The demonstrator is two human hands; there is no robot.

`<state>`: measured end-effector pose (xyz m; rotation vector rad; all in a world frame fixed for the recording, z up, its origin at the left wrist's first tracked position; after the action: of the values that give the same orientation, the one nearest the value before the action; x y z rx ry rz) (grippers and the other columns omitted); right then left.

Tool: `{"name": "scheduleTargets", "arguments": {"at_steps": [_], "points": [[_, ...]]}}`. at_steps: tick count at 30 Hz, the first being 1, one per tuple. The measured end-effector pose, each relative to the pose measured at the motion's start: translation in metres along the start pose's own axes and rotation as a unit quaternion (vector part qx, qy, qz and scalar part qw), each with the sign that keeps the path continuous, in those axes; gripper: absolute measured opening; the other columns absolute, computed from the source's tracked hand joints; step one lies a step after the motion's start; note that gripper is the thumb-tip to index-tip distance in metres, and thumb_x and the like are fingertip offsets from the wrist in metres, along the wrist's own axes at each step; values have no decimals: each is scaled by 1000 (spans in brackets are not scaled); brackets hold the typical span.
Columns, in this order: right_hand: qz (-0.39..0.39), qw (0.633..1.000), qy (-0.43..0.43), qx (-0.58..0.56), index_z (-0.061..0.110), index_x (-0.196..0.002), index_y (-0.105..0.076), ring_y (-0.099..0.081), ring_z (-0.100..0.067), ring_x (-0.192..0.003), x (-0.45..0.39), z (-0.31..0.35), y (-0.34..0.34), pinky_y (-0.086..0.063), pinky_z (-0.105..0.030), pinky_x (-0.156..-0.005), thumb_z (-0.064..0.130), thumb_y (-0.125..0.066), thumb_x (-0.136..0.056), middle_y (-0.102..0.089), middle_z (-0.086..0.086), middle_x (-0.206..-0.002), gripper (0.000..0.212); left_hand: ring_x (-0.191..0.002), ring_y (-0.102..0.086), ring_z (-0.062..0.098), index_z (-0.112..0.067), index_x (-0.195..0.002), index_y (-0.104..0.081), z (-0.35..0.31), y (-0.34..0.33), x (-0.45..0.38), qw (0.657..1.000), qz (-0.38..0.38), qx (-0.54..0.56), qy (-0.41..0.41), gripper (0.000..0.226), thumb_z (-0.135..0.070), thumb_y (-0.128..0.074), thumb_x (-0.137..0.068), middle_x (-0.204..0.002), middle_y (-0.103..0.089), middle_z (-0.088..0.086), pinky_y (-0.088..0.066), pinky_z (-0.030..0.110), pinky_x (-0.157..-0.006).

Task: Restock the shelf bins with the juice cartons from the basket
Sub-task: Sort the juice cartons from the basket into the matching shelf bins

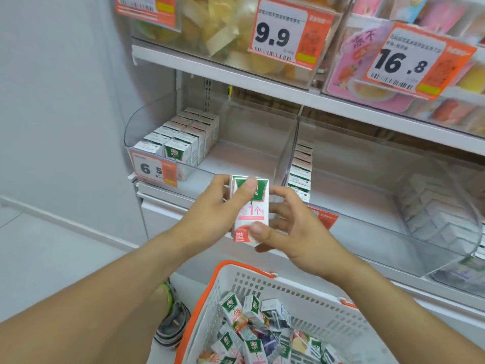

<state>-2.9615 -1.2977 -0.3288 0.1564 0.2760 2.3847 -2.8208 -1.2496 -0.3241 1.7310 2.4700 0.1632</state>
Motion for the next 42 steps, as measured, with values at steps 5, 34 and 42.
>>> {"name": "scheduleTargets", "arguments": {"at_steps": [5,34,42], "points": [[-2,996,79,51,41,-145,-38,-68,-17,-107,-26,30,-15,-59,-39,-87,18,-93,-62,-63,2,-127,102,-70,-66,1,-28,-114,-62,-16,22,-1,997,21,-4,-69,44,-59,-53,-83,-83,-72,-6,-46,12,-59],[-249,924,6,290,26,-120,-44,-47,-22,-116,-323,-18,18,-52,-31,-88,13,-93,-52,-43,-5,-128,85,-88,-53,15,-29,-82,-74,34,121,-59,890,-245,-285,-258,5,-26,-74,-77,-86,-60,-11,-32,34,-84],[-225,933,-41,279,36,-142,-45,-55,-16,-104,-325,-24,25,-43,-14,-91,2,-76,-73,-39,-7,-137,83,-88,-53,13,-28,-86,-75,36,122,-55,889,-242,-278,-272,10,-21,-76,-79,-90,-61,-12,-32,31,-87]]}}
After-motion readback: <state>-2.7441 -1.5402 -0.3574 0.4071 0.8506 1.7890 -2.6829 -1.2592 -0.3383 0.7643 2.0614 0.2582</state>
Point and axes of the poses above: each hand's wrist, its own x-axis away from the middle knuckle, its own y-axis out of the back of the hand, z = x × y, the point moved 7 cm from there along -x, towards the middle knuckle
